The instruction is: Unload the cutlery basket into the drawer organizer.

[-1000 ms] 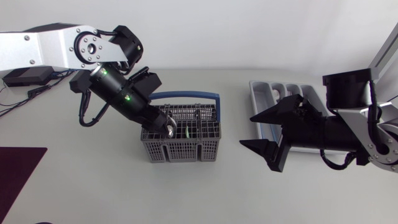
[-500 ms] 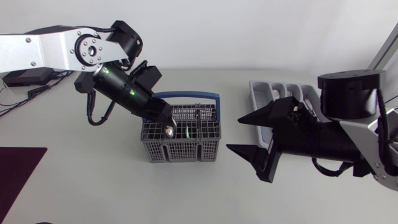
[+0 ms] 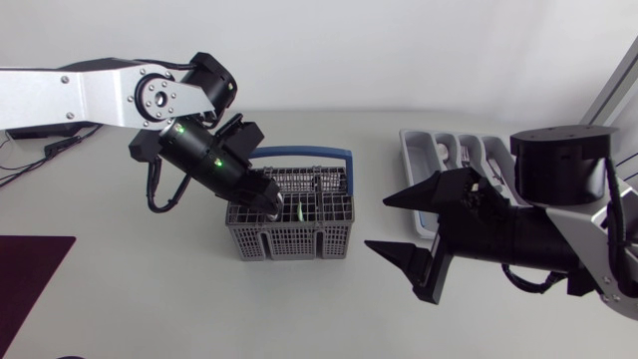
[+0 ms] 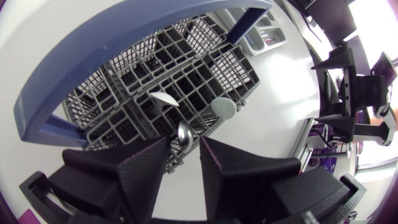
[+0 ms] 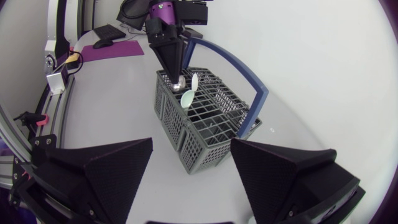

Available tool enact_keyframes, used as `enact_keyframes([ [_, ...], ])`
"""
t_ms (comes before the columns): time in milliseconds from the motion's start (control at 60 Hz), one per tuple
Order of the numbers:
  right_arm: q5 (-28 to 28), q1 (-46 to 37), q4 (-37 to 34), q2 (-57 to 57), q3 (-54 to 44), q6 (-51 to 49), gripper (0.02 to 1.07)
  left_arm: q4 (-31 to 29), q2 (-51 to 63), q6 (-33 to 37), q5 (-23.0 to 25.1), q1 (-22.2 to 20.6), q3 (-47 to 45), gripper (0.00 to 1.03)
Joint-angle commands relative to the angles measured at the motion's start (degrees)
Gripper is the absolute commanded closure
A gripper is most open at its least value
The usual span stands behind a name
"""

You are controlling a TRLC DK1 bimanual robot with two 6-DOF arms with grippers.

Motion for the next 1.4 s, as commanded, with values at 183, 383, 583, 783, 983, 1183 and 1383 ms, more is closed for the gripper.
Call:
enact_keyframes([
  [183,1.11,1.16,0.29,-2.40,-2.61,1.40,0.17,1.66,1.32,-1.58,0.66,-0.86,-2.00,0.78],
  [383,1.73,1.87,0.11,-3.19,-3.05,1.22,0.17,2.63,0.36,-1.58,0.66,-0.86,-2.88,0.83],
  [583,2.70,3.27,0.20,-3.19,-3.14,1.22,0.17,2.98,-1.75,-1.41,0.66,-0.42,-3.93,0.84],
  [783,4.10,4.94,0.38,-3.19,-3.05,1.31,0.17,2.98,-5.00,-1.32,0.66,-0.25,-4.63,0.84],
  [983,5.77,7.05,0.29,-3.36,-3.23,1.40,0.17,3.51,-8.17,-1.14,3.64,0.19,-5.51,0.84],
  [1183,7.09,8.46,-0.68,-4.68,-3.05,1.40,0.17,3.77,-10.89,-1.06,4.88,0.37,-6.13,0.84],
  [1383,8.23,9.60,-1.47,-5.39,-2.70,1.58,0.17,3.77,-14.94,-1.06,5.31,0.63,-6.30,0.84],
])
